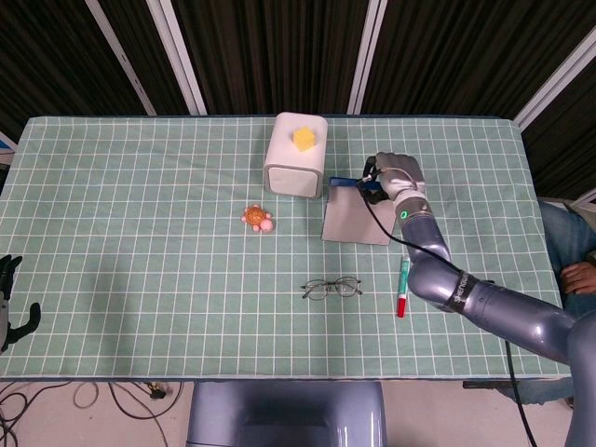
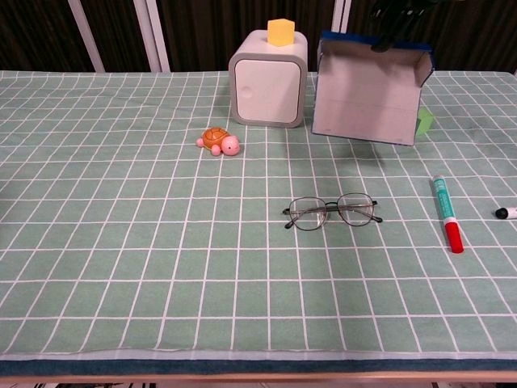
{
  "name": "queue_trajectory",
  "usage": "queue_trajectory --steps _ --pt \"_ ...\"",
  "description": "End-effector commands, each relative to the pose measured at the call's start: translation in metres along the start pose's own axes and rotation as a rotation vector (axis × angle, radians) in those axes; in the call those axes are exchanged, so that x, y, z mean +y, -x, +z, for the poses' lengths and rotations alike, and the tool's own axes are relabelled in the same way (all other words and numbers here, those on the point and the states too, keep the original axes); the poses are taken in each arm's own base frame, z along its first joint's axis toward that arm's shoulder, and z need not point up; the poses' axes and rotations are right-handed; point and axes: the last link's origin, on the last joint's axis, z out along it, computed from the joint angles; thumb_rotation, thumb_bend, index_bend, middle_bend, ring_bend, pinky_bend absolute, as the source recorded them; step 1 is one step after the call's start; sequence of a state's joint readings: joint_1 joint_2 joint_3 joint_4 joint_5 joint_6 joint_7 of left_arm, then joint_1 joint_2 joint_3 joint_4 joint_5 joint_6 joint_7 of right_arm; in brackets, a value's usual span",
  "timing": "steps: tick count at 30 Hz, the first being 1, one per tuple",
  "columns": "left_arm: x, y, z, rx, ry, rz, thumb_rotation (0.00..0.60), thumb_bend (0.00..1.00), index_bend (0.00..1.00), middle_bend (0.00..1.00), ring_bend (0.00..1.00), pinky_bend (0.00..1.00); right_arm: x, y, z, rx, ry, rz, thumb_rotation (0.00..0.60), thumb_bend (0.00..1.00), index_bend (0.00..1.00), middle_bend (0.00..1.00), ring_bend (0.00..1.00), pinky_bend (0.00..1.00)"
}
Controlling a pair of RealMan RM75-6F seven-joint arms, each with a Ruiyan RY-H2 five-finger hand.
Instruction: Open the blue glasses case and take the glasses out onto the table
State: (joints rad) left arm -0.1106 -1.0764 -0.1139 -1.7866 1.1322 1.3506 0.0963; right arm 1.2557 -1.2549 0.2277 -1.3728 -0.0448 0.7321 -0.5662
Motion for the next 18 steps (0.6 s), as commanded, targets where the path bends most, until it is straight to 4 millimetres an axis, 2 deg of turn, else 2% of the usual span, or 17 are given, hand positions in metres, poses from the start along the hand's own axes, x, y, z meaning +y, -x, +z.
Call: queue_trajectory --steps 1,9,13,18 --pt "0.000 0.000 0.000 0.003 0.001 0.001 0.600 0.46 0.03 0.00 0.00 0.00 0.021 -0.010 -0.003 0.000 0.040 -0.046 0.600 0.47 0.57 0.41 0.30 0.21" --pt "0.001 0.000 -0.001 0.010 0.006 0.010 0.600 0.46 0.03 0.00 0.00 0.00 0.071 -0.014 -0.002 -0.027 0.134 -0.098 0.600 0.47 0.57 0.41 0.30 0.21" --pt "0.001 0.000 0.000 0.015 0.002 0.010 0.600 0.46 0.03 0.00 0.00 0.00 0.089 -0.005 -0.001 -0.063 0.159 -0.108 0.600 0.47 0.57 0.41 0.30 0.21" --pt "0.001 0.000 0.000 0.013 0.001 0.015 0.600 0.46 0.03 0.00 0.00 0.00 0.103 0.012 0.002 -0.106 0.178 -0.128 0.600 0.47 0.57 0.40 0.30 0.21"
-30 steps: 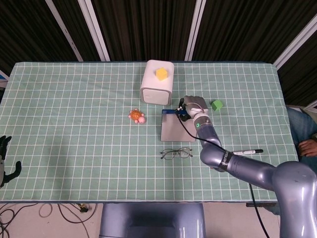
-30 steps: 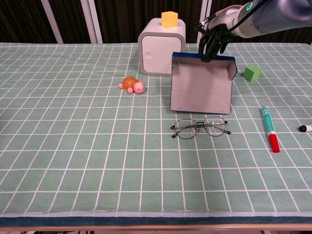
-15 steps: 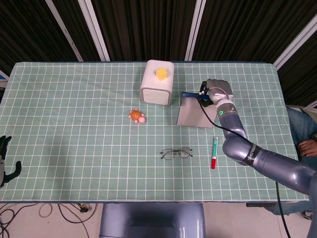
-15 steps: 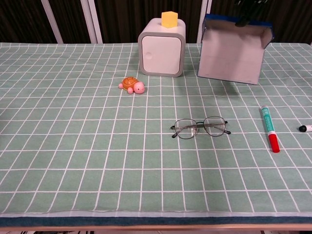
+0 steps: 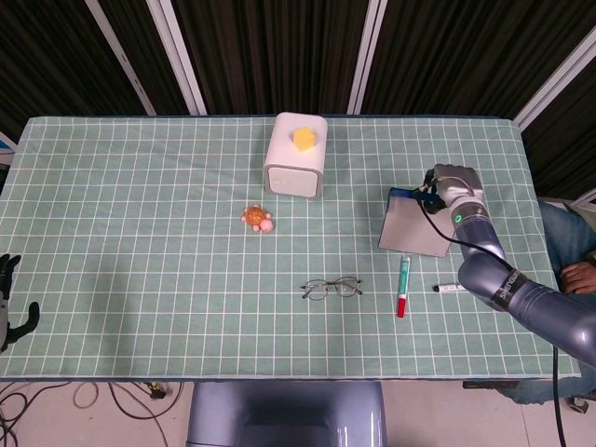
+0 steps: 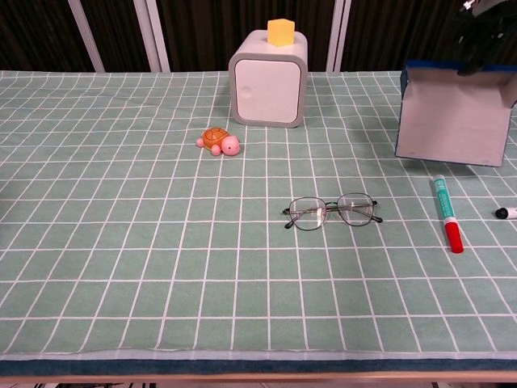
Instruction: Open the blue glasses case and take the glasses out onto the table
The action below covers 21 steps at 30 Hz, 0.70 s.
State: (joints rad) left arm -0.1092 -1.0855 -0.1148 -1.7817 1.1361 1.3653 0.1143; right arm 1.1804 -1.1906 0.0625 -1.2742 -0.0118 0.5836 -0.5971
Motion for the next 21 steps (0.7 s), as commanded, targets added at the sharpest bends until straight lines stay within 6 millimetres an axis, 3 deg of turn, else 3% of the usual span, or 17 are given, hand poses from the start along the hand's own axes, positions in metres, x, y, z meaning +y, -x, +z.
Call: queue_trajectory --steps 1,6,11,16,21 --pt "0.000 0.000 0.000 -0.001 0.001 0.002 0.600 0.46 0.03 0.00 0.00 0.00 0.006 0.013 0.004 -0.026 0.011 -0.012 0.600 0.47 0.57 0.40 0.29 0.21" --pt "0.000 0.000 0.000 0.002 0.000 0.002 0.600 0.46 0.03 0.00 0.00 0.00 0.005 0.027 0.010 -0.052 0.011 0.001 0.600 0.46 0.56 0.35 0.28 0.21" --pt "0.000 0.000 0.000 0.000 0.001 0.002 0.600 0.46 0.03 0.00 0.00 0.00 0.004 0.034 0.014 -0.068 0.010 -0.006 0.600 0.44 0.46 0.26 0.23 0.21" --pt "0.000 0.000 0.000 -0.001 0.000 0.001 0.600 0.46 0.03 0.00 0.00 0.00 0.006 0.035 0.014 -0.080 0.014 -0.012 0.600 0.28 0.31 0.15 0.13 0.21" --pt "0.000 0.000 0.000 -0.001 0.001 0.001 0.600 0.46 0.03 0.00 0.00 0.00 0.006 0.028 0.010 -0.079 0.015 -0.010 0.600 0.22 0.27 0.09 0.06 0.21"
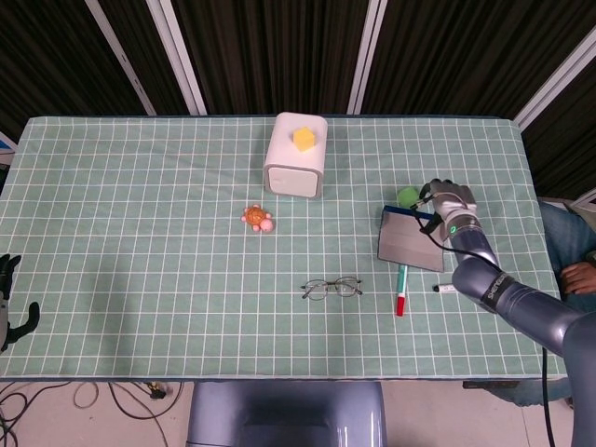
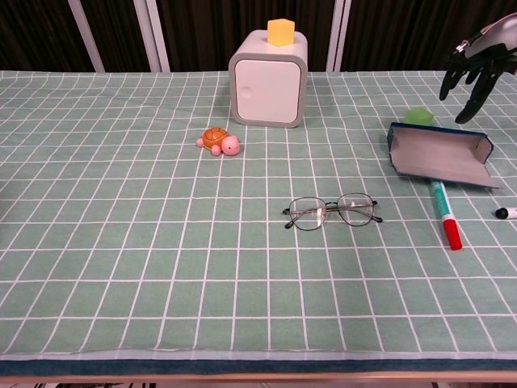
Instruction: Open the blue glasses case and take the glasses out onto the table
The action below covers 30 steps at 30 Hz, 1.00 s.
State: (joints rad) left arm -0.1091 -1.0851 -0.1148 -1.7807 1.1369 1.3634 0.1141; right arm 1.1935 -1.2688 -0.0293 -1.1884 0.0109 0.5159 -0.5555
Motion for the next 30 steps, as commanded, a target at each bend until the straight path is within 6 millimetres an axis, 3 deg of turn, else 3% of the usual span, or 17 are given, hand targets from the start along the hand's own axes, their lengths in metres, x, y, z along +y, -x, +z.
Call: queue_trajectory --steps 1,6,13,17,23,27,30 --pt "0.000 0.000 0.000 0.000 0.001 -0.001 0.600 0.46 0.03 0.00 0.00 0.00 0.001 -0.006 -0.003 0.011 0.000 0.005 0.600 0.22 0.27 0.09 0.06 0.21" --pt "0.001 0.000 0.000 0.001 0.003 0.000 0.600 0.46 0.03 0.00 0.00 0.00 0.002 -0.026 -0.014 0.065 -0.010 0.065 0.600 0.21 0.26 0.09 0.06 0.21" --pt "0.001 0.000 0.000 0.005 0.011 0.005 0.600 0.46 0.03 0.00 0.00 0.00 0.010 -0.061 -0.049 0.251 -0.082 0.094 0.600 0.21 0.26 0.09 0.06 0.21" --pt "0.002 0.000 0.000 0.007 0.017 0.007 0.600 0.46 0.03 0.00 0.00 0.00 0.019 -0.063 -0.073 0.295 -0.143 0.099 0.600 0.21 0.26 0.10 0.06 0.21" --pt "0.004 0.000 0.000 0.014 0.031 0.014 0.600 0.46 0.03 0.00 0.00 0.00 0.045 -0.049 -0.118 0.413 -0.183 0.065 0.600 0.21 0.24 0.10 0.06 0.21" --pt "0.006 -0.002 0.000 0.028 0.052 0.025 0.600 0.46 0.03 0.00 0.00 0.00 0.066 -0.026 -0.146 0.476 -0.187 0.103 0.600 0.21 0.24 0.10 0.06 0.21" --pt "0.008 -0.004 -0.001 0.053 0.083 0.047 0.600 0.46 0.03 0.00 0.00 0.00 0.086 0.002 -0.169 0.527 -0.173 0.074 0.600 0.21 0.24 0.10 0.06 0.21"
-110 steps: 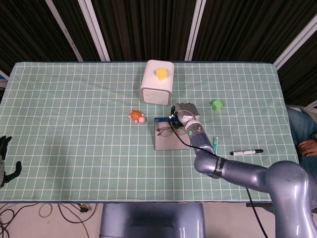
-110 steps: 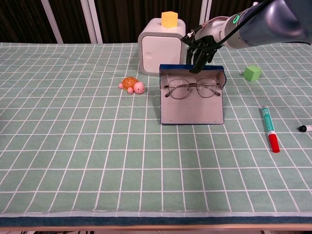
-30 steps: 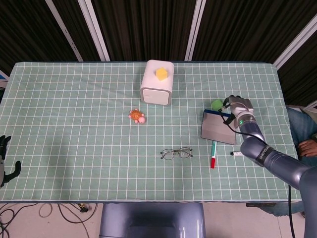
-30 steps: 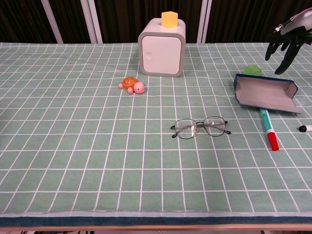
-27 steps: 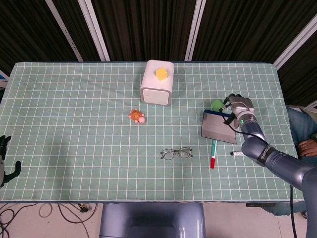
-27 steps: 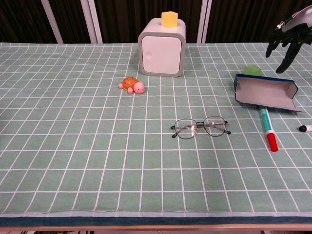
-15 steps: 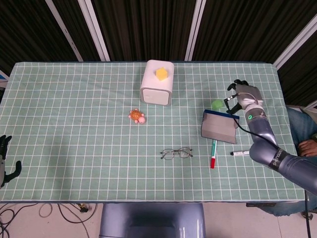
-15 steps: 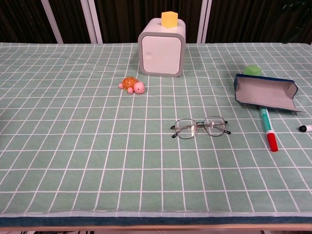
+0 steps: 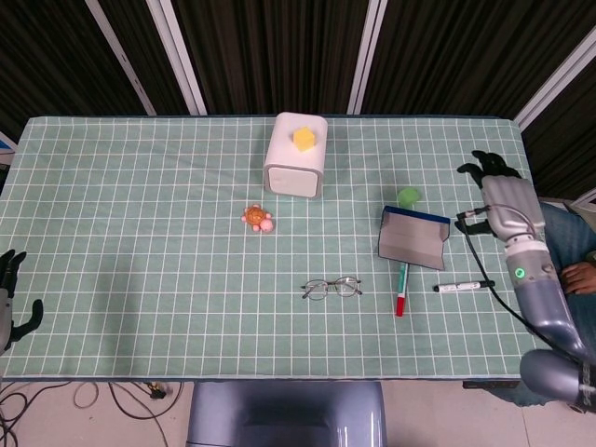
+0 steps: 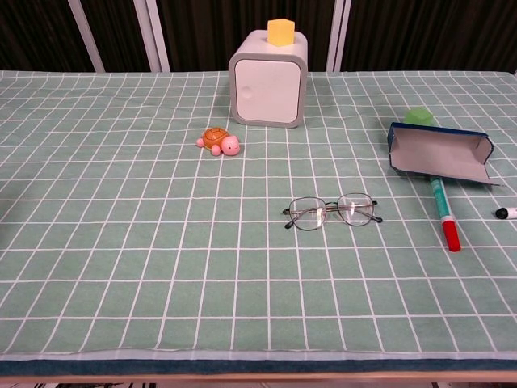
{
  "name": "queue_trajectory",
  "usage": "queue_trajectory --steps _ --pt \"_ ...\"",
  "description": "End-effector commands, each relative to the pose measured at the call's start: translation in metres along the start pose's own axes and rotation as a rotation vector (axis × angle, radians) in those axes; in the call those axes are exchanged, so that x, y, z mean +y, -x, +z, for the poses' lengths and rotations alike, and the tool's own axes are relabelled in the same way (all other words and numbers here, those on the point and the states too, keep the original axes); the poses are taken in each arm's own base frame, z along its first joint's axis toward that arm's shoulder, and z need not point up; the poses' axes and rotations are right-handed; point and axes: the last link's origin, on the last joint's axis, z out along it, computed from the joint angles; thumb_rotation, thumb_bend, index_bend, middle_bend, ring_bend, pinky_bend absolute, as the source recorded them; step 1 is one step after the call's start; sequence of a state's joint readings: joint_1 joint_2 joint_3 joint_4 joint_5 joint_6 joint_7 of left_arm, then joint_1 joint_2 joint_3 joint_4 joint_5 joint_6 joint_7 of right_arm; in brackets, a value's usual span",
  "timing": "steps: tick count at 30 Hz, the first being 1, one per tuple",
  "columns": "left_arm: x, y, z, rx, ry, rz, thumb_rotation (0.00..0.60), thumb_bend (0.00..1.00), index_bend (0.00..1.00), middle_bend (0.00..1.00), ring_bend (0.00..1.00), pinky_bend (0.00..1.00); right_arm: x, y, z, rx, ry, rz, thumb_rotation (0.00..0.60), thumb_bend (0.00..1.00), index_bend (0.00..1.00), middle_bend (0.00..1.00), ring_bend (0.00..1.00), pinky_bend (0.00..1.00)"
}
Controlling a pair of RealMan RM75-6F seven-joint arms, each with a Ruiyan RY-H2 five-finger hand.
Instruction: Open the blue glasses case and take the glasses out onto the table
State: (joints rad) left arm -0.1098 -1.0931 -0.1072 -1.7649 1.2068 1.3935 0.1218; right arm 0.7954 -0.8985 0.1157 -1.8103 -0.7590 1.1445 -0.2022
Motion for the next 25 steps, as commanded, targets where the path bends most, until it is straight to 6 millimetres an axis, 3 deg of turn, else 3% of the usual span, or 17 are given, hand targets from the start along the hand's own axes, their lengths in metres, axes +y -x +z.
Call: queue_trajectory --steps 1,7,12,19,25 --pt "0.002 -0.003 0.000 0.028 0.030 0.023 0.600 0.46 0.03 0.00 0.00 0.00 0.024 0.017 -0.063 0.066 0.001 -0.009 0.600 0.21 0.24 0.10 0.07 0.21" --pt "0.007 -0.007 -0.003 0.063 0.070 0.044 0.600 0.46 0.03 0.00 0.00 0.00 0.043 0.046 -0.118 0.117 0.008 -0.053 0.600 0.21 0.24 0.10 0.06 0.21" --pt "0.010 -0.011 -0.003 0.085 0.093 0.049 0.600 0.46 0.03 0.00 0.00 0.00 0.053 0.067 -0.150 0.110 0.015 -0.093 0.600 0.20 0.24 0.10 0.07 0.21" --pt "0.013 -0.012 -0.005 0.085 0.122 0.054 0.600 0.46 0.03 0.00 0.00 0.00 0.059 0.084 -0.174 0.099 0.017 -0.119 0.600 0.20 0.24 0.10 0.06 0.21" --pt "0.015 -0.012 -0.007 0.083 0.132 0.066 0.600 0.46 0.03 0.00 0.00 0.00 0.063 0.091 -0.183 0.091 0.022 -0.118 0.600 0.20 0.24 0.10 0.06 0.21"
